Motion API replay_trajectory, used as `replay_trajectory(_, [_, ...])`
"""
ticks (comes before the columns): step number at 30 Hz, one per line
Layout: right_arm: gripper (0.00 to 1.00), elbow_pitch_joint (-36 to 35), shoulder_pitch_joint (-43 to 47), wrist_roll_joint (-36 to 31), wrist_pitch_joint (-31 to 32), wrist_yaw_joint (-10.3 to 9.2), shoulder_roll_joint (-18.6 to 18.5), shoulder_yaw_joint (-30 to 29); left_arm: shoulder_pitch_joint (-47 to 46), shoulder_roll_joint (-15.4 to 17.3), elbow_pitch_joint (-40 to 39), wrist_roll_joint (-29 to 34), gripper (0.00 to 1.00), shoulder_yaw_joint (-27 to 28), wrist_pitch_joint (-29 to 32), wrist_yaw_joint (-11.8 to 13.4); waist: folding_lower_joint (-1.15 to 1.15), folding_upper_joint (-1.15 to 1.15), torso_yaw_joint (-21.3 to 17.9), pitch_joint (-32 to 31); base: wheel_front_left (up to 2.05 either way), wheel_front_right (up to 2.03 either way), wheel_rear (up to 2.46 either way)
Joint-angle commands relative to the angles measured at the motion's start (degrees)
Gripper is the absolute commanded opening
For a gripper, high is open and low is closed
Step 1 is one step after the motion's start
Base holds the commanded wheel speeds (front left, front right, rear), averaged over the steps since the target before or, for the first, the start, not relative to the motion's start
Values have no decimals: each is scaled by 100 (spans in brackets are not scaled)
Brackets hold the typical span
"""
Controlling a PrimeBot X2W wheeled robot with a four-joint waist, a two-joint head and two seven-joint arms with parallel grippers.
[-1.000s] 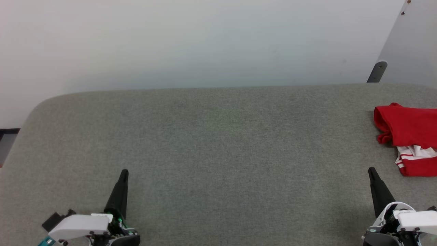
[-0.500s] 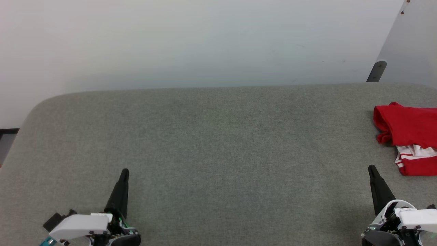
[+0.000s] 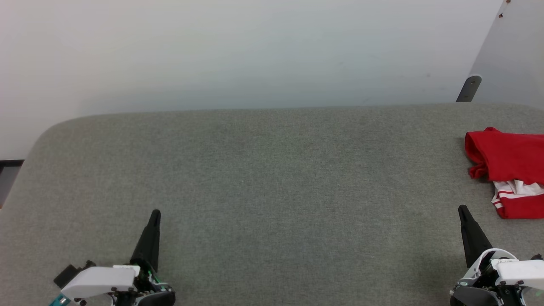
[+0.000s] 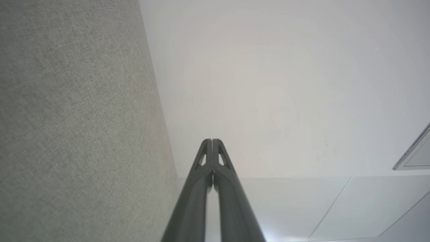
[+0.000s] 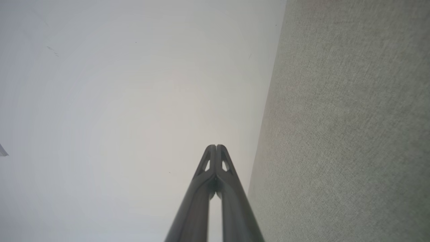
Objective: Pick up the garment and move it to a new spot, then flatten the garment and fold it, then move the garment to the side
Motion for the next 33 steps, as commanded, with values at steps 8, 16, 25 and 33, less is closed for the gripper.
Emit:
replay_trajectory(8, [0,1,-20,20,14,2,20,3,-54,3,5,-12,0,12,15,-32,0,0,0,0,0,0,0])
replay_trajectory(16, [0,0,-20,20,14,2,20,3,-54,3,5,-13,0,10,14,-32,0,0,0,0,0,0,0])
replay_trajectory(25, [0,0,-20,21,13,2,20,3,-53,3,5,-15,0,9,13,-32,0,0,0,0,0,0,0])
replay_trajectory(33, [0,0,-20,21,13,2,20,4,-53,3,4,-16,0,8,12,-32,0,0,0,0,0,0,0])
